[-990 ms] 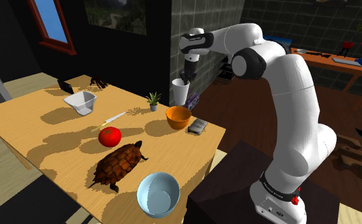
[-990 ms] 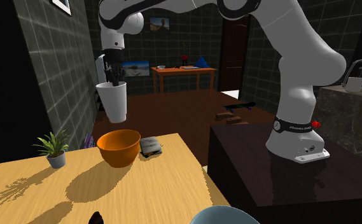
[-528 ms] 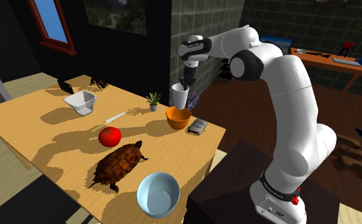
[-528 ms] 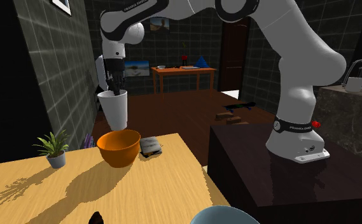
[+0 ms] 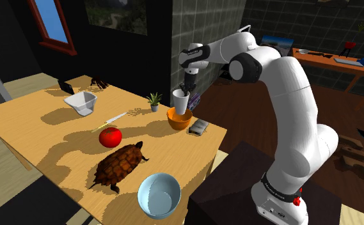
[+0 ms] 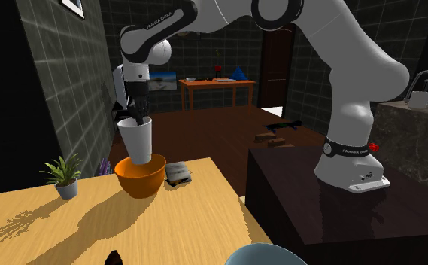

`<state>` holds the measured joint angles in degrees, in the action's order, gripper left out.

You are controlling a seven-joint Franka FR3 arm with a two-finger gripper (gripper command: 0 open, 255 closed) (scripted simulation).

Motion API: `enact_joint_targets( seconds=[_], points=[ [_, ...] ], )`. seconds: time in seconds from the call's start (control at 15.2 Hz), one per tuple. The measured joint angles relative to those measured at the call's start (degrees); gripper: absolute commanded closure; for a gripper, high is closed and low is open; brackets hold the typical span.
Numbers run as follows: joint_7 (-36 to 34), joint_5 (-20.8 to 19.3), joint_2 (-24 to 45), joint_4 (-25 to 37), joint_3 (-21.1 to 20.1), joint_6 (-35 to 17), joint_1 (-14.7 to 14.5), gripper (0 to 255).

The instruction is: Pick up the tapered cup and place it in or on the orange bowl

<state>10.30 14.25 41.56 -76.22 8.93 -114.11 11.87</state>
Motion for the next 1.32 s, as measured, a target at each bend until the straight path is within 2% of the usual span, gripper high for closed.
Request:
enact_joint_targets(
  seconds=[0.53, 0.59, 0.99, 1.32],
  points=[
    [0.2, 0.2, 0.8, -0.6, -0.1, -1.4, 0.0, 255],
    [0.2, 0.2, 0.8, -0.6, -0.1, -1.4, 0.0, 0],
    [0.2, 0.2, 0.8, -0.6, -0.1, -1.4, 0.0, 0],
    [-0.2, -0.4, -1.5, 2.1, 0.3, 3.5, 0.4, 0]
  ],
)
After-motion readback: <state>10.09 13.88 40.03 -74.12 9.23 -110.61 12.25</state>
